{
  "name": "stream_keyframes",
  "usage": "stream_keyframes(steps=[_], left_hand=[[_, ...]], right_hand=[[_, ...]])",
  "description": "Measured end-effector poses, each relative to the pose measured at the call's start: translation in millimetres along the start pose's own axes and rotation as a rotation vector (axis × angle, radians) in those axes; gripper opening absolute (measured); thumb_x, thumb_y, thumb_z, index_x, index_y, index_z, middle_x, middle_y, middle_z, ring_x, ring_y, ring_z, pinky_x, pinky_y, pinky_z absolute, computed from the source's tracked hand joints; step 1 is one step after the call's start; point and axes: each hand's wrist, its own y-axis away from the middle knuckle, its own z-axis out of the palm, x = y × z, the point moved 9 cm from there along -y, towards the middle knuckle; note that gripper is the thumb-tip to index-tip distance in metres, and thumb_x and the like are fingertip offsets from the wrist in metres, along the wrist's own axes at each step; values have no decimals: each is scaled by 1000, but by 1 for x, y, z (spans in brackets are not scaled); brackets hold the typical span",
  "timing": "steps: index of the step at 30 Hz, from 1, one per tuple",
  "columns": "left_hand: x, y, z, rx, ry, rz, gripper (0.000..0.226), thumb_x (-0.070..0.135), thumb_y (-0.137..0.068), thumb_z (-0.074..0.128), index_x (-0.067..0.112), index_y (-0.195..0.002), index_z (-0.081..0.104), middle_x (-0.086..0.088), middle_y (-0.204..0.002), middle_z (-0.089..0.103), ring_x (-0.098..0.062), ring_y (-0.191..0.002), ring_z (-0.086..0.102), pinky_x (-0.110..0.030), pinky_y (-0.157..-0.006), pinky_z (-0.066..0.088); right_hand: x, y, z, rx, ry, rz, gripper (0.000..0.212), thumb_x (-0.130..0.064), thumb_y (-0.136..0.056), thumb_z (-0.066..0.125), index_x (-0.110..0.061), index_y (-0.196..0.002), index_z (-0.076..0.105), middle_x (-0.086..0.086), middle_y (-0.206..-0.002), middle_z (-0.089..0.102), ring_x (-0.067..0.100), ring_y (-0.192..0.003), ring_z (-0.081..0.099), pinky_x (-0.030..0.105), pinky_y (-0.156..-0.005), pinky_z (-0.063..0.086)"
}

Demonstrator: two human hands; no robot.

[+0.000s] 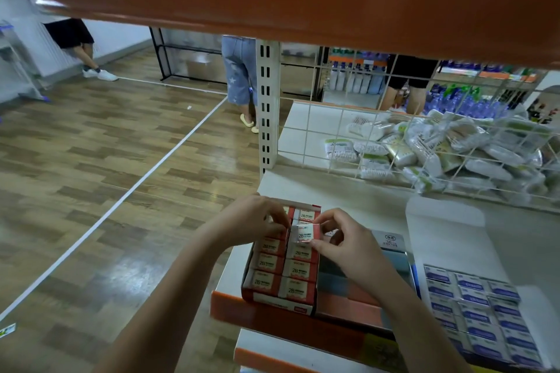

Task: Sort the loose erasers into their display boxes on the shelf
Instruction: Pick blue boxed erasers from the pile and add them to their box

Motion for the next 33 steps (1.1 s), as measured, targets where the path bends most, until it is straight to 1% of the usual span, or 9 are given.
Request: stream_keyframes(steps=[4,8,11,15,19,22,26,29,33], left_hand=[[-4,3,-2,14,24,-24,18,28,-91,58,27,-106,67,16,-96,60,-2,-87,48,-15,-70,37],[-4,4,-3,34,34,-30,16,28,-91,58,25,-104,67,22,-84,49,3,-80,45,-7,-62,33],[-2,4,-2,20,34,-27,17,28,-91,58,25,-105,67,21,-90,53,6,-79,45,-7,-60,33],[-2,2,-2,-4,12,-32,17,28,-91,58,24,-105,67,12,-103,64,-1,-87,51,-8,-67,34],[5,-2,-3,-17,-35,-9,17,25,-92,56,22,-104,66,10,-102,65,0,-84,51,-9,-65,36],[19,-11,-13,51,-78,30,19,28,-93,53,22,-107,65,11,-100,64,6,-78,49,-7,-62,38],[61,-40,-23,152,-145,96,22,34,-93,51,26,-112,61,9,-105,65,-6,-92,57,-20,-80,46],[114,-68,-19,187,-198,206,27,36,-94,49,27,-118,57,8,-110,61,-9,-100,54,-19,-81,39],[200,-104,3,158,-254,318,35,37,-93,48,25,-125,53,2,-118,59,-18,-109,54,-32,-89,45]], right_hand=[[-1,-4,6,-41,22,-7,23,-30,-82,69,-34,-96,52,-17,-92,58,-2,-69,53,13,-60,40],[-1,-8,8,-41,140,-22,22,-34,-83,66,-31,-101,55,-15,-106,49,-2,-78,45,18,-73,42],[-1,-9,10,-68,194,-26,26,-38,-84,64,-28,-107,57,-16,-111,42,0,-88,44,17,-75,37],[-3,-12,12,-79,279,-62,28,-42,-88,56,-25,-110,59,-15,-109,44,1,-95,46,17,-80,38],[-8,-16,13,-59,341,-117,26,-40,-91,51,-23,-108,62,-12,-108,47,3,-101,44,20,-85,39],[-13,-16,5,-55,352,-149,27,-37,-92,50,-22,-114,59,-8,-112,49,8,-104,47,24,-87,43],[-2,-12,-37,27,414,-124,30,-35,-93,51,-23,-120,54,-6,-122,51,11,-111,47,25,-89,40],[16,-2,-82,83,489,-66,35,-34,-93,50,-21,-126,50,-4,-128,49,13,-119,43,26,-96,37],[62,29,-157,149,536,57,43,-34,-92,53,-19,-131,47,0,-134,47,16,-125,39,27,-103,33]])
